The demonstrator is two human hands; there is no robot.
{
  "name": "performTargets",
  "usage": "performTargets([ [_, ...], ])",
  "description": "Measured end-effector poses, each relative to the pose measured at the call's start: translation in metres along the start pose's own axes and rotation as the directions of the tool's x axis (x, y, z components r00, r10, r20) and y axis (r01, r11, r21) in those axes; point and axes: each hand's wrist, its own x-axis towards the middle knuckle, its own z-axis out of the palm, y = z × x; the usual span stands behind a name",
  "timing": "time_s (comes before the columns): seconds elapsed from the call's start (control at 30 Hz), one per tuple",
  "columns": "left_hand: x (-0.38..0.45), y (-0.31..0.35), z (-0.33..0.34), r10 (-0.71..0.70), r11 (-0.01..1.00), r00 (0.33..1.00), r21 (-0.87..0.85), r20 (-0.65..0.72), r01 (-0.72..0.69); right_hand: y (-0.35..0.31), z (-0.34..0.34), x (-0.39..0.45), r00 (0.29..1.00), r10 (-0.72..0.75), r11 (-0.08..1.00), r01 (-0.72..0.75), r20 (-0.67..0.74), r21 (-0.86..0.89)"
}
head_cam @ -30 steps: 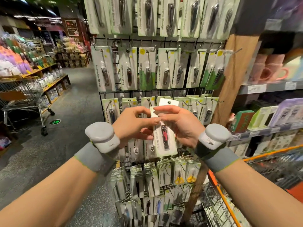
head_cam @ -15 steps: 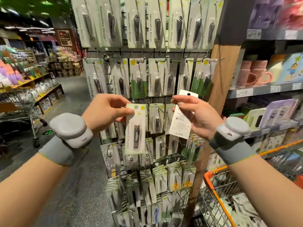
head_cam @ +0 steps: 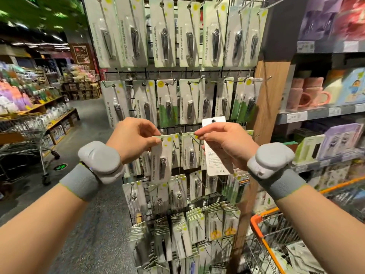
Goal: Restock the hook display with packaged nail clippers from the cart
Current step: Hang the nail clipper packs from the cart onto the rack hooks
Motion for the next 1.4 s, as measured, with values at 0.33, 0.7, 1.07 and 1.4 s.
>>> performTargets([
  [0.33, 0.011, 0.02, 0.031, -0.048, 0.992, 0.992, 0.119, 0.113, 0.034, 0.001, 0.011, 0.032, 0.964, -0.049, 0.882, 0.164, 0.261, -0.442],
  [0.7, 0.014, 0.02, 0.035, -0.039, 0.945, 0.993, 0.327, 0.111, 0.001, -0.008, 0.025, 0.043, 0.948, -0.155, 0.523, 0.318, 0.278, -0.791],
  [1.07, 0.052, 0.004, 0.052, -0.118, 0.845, 0.992, 0.528, 0.035, 0.082, -0.008, 0.036, 0.084, 0.965, -0.007, 0.548, 0.224, 0.263, -0.806],
  [1.4, 0.055, 0.005, 0.044, -0.079, 0.819, 0.994, 0.574, 0.08, 0.019, -0.019, 0.0, 0.079, 0.933, 0.073, 0.931, 0.064, 0.354, -0.36],
])
